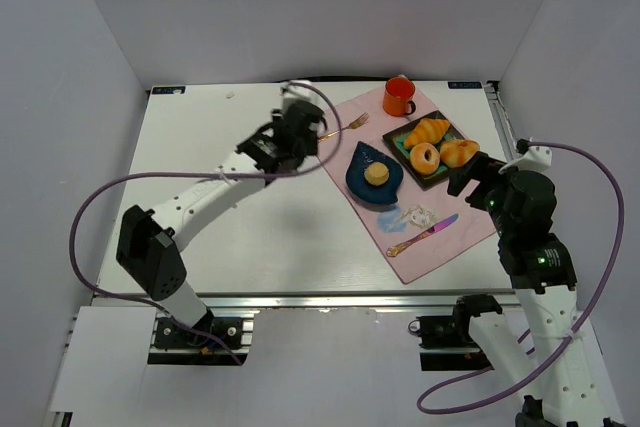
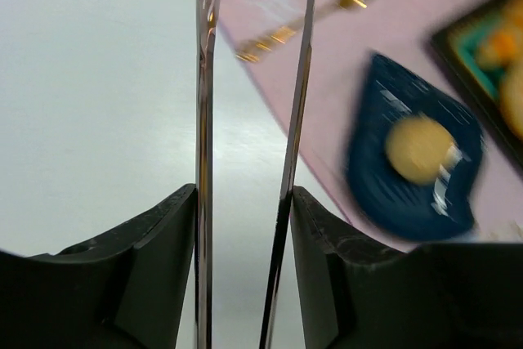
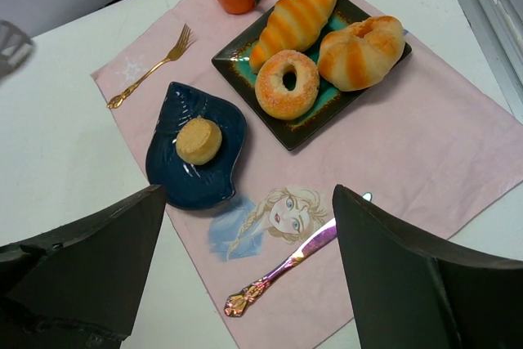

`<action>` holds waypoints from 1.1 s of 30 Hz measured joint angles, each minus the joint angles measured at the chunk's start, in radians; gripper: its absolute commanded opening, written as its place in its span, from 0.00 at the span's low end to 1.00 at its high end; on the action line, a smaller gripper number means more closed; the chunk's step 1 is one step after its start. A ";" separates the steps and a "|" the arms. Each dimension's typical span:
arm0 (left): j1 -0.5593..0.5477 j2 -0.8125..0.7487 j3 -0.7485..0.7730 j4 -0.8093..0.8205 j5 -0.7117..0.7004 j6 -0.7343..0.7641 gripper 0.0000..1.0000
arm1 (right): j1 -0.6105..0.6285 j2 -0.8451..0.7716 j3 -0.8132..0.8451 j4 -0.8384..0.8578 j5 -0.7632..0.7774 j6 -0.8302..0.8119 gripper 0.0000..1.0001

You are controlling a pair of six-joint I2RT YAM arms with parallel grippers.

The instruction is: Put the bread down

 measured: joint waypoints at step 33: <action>0.796 0.741 0.434 0.124 0.041 0.117 0.68 | 0.000 0.156 -0.005 0.105 -0.006 -0.008 0.89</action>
